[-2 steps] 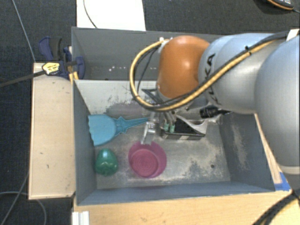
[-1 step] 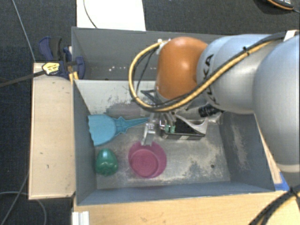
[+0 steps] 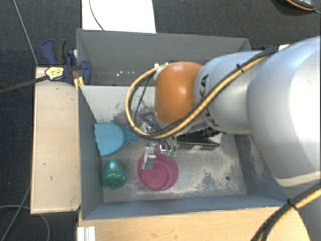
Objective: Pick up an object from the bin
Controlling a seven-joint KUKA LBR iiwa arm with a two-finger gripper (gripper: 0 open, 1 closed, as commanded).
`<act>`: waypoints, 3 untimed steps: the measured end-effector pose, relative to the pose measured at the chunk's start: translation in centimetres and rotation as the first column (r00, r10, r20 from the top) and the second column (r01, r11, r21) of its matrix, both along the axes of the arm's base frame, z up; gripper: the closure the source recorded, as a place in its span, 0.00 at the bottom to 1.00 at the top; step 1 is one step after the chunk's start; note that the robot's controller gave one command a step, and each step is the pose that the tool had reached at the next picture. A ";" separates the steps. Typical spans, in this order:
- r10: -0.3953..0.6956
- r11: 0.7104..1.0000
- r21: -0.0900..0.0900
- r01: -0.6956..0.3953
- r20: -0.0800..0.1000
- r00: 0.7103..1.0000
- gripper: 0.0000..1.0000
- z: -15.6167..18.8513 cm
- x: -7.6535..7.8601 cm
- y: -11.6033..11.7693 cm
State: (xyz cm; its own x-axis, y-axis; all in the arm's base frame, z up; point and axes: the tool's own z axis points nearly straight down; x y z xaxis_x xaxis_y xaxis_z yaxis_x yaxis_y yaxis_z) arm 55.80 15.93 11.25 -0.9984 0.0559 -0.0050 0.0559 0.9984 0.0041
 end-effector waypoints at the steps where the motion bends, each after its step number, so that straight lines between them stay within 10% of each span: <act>1: -0.005 1.000 0.000 0.005 0.011 1.000 0.00 -2.1 2.1 0.3; 3: -0.016 1.000 0.002 0.016 0.012 1.000 0.00 -1.3 1.7 -0.2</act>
Offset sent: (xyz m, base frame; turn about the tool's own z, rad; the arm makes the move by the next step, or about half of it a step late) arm 0.0060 0.0031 -0.0130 0.0126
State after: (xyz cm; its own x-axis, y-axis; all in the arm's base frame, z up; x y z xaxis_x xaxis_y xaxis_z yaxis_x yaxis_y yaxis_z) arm 57.47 15.69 9.92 -0.9972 0.0724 -0.0169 0.0723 0.9974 0.0069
